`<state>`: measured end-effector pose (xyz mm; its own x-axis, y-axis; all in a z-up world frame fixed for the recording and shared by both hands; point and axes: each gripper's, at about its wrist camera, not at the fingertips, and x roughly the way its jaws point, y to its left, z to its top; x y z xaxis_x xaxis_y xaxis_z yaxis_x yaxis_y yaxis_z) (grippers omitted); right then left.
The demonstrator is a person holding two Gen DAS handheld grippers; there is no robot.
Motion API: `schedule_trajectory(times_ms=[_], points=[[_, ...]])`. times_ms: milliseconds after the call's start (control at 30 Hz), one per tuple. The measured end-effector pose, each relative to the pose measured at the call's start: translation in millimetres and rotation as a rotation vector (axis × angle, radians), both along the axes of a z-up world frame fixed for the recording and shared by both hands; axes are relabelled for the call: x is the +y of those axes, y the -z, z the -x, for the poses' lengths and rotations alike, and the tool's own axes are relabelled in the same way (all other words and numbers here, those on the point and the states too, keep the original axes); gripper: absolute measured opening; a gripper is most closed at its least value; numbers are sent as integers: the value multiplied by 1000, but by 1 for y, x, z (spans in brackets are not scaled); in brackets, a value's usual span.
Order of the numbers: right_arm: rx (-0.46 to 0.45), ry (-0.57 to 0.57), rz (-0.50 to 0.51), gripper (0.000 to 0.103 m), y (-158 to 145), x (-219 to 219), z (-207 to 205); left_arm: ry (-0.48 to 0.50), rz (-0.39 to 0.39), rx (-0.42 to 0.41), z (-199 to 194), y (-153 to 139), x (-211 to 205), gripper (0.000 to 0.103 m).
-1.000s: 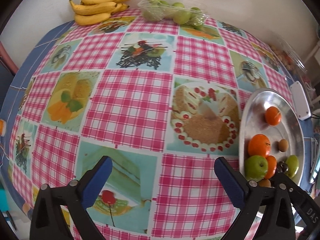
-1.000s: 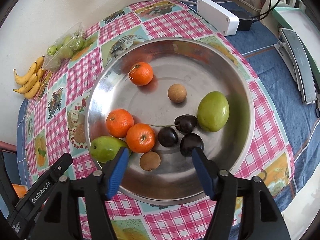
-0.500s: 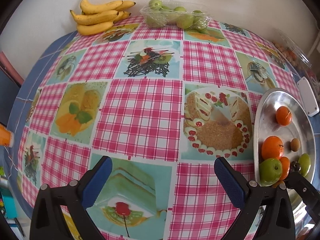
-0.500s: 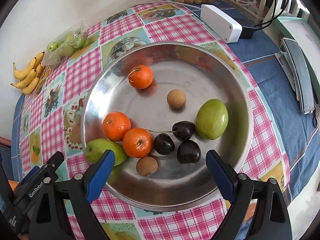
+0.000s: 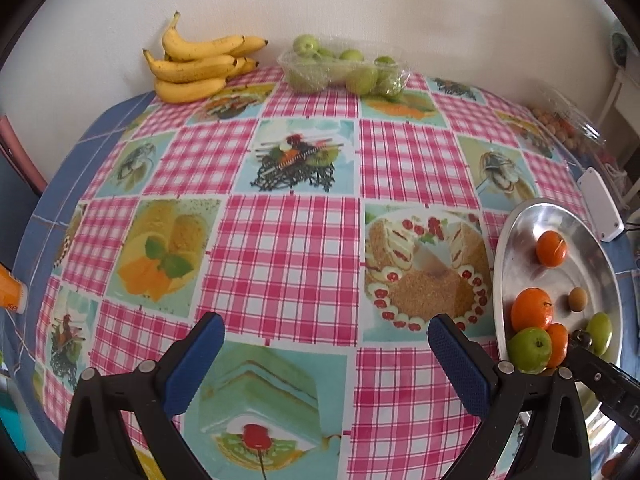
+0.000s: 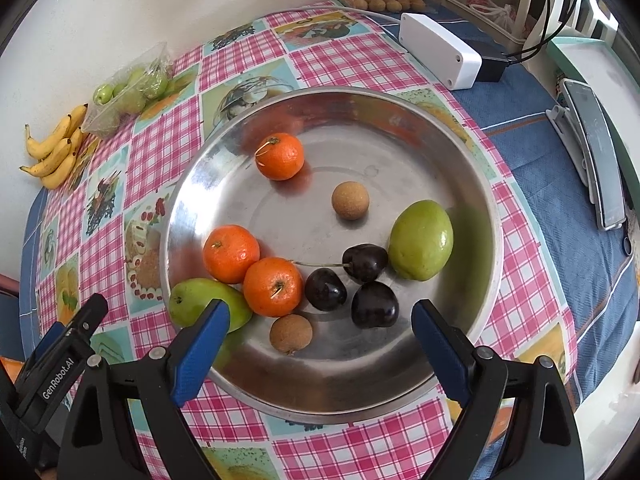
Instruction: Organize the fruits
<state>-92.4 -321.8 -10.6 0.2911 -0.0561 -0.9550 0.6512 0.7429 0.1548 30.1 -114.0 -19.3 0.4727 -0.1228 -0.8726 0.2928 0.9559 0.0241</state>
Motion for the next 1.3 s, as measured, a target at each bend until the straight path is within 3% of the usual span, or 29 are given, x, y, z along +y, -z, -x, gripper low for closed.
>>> schedule_trajectory(times_ms=[333,667,967,1300], points=[[-3,-10,2,93,0,10,3,3,-92,-149,14,-19,9,103],[2,-27,16,93,0,23,10,-15,-151,-107,27,-15,16,103],[-9,-45,42,93,-6,39,23,-1,-113,-48,38,-16,27,103],[-14,-63,60,93,-11,54,39,-1,-84,-50,55,-25,40,103]])
